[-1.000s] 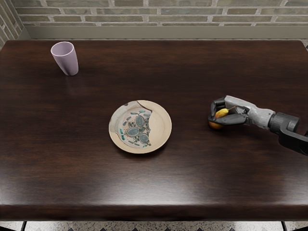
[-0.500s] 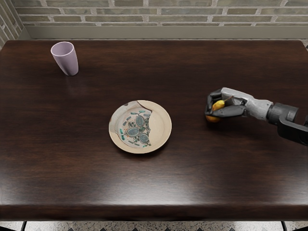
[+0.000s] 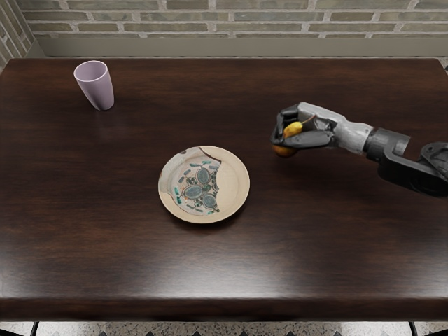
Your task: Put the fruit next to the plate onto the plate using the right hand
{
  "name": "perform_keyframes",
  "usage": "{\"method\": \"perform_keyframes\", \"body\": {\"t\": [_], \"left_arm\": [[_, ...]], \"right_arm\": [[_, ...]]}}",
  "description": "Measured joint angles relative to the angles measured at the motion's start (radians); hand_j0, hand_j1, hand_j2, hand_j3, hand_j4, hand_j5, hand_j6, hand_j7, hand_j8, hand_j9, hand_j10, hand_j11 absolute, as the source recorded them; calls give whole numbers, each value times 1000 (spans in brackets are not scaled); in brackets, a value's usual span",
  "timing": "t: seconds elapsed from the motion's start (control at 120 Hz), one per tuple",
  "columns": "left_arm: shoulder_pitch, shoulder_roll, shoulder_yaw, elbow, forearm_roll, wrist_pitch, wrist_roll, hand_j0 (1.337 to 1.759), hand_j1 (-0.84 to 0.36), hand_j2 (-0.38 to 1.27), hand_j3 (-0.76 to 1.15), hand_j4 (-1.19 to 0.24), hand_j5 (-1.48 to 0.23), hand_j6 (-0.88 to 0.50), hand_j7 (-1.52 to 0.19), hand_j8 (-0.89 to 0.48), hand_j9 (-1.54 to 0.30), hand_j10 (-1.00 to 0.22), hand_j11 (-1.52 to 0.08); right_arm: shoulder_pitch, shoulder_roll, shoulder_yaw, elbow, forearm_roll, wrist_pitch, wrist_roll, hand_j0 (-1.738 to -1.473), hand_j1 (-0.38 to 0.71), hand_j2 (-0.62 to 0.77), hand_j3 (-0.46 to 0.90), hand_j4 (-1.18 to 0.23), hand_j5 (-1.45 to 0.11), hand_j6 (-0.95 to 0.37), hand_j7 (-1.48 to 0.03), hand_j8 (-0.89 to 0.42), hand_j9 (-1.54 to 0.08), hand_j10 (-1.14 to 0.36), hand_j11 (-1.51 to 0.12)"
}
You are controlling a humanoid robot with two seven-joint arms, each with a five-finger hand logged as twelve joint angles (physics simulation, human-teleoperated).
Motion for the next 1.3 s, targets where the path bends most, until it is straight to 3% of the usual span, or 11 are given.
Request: {"method": "perform_keyframes", "body": {"t": [0.6,1.092,1.3], "left_arm": [[0,0,0,0,0,0,0,1658,348,0,0,-1,-1,-1,-1,-1,-1,-1,-1],[0,0,0,0,0,0,0,1658,348,0,0,-1,-1,-1,-1,-1,-1,-1,-1],[0,0,0,0,0,0,0,1658,348,0,0,-1,-1,-1,-1,-1,-1,-1,-1]], "right_arm": [[25,120,-13,135,3,1,0,-1645,500,-25,0,-883,-1114,-870,-1134,-547,-1126,-275,-1171],[24,277,-88,117,-27,1,0,-1644,495,-32,0,-871,-1133,-869,-1134,-564,-1130,-280,-1171],[28,298,-95,108,-28,2,0,-1645,503,-19,0,-867,-1141,-869,-1134,-558,-1139,-270,-1169]]}}
